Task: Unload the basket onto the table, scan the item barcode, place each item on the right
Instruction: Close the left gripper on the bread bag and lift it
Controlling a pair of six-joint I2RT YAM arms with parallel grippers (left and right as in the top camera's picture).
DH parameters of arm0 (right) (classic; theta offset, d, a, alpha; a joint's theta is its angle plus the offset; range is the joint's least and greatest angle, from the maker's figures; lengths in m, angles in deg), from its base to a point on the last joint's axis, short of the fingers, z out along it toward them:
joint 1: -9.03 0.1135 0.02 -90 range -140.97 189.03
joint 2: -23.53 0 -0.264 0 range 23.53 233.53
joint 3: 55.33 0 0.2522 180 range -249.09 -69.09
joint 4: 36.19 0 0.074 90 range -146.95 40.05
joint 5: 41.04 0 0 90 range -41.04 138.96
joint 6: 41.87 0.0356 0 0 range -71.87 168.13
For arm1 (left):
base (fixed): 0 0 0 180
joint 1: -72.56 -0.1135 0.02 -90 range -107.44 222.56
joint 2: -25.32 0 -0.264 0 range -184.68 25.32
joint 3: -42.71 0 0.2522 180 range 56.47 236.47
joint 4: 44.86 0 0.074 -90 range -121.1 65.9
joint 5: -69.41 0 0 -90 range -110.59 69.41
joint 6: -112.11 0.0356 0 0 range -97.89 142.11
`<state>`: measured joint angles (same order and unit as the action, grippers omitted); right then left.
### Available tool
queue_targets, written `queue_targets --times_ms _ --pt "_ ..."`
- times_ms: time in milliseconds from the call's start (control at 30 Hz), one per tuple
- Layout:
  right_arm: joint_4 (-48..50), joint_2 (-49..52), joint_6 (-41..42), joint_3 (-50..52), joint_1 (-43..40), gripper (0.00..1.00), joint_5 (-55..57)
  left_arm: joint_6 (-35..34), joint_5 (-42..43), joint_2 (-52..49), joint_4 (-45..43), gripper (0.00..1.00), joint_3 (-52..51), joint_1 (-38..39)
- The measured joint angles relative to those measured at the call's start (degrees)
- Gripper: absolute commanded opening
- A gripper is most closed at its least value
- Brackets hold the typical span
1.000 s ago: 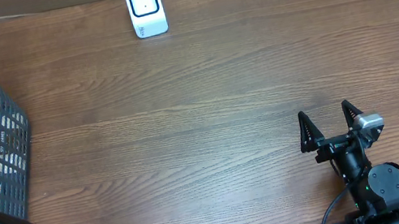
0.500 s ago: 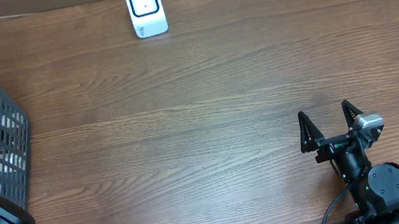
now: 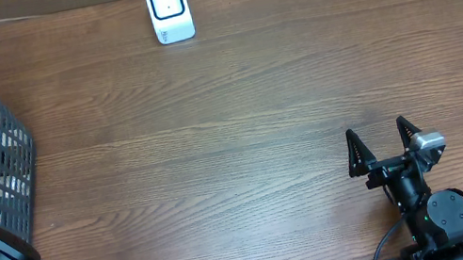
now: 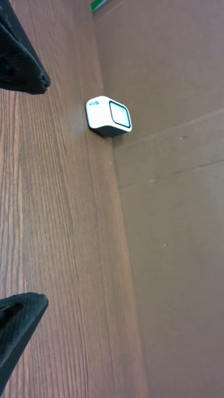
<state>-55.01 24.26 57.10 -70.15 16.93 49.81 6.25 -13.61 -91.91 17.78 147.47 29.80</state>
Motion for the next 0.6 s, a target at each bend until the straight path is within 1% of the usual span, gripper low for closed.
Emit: queue_targets --times_ms 167,333,400,467,533,600 --pt "0.00 0.00 0.00 0.00 0.00 1.00 -0.02 -2.51 -3.30 -0.52 -1.27 1.00 0.00 0.07" --pt "0.00 0.00 0.00 0.00 0.00 1.00 0.00 -3.72 -3.82 -2.58 -1.75 0.93 0.11 0.37" --pt "-0.02 0.00 0.00 0.00 0.00 1.00 0.00 -3.76 -3.74 -2.80 -1.79 0.87 0.22 0.42" --pt "-0.02 0.00 -0.02 0.00 0.00 1.00 0.00 -3.87 -3.28 -2.99 -1.81 0.76 0.44 0.42" --pt "-0.02 0.00 0.00 0.00 0.00 1.00 0.00 -3.98 -2.82 -3.13 -1.95 0.52 0.57 0.44" --pt "-0.02 0.00 0.00 0.00 0.00 1.00 0.00 -4.04 -2.51 -3.15 -1.97 0.38 0.61 0.68"
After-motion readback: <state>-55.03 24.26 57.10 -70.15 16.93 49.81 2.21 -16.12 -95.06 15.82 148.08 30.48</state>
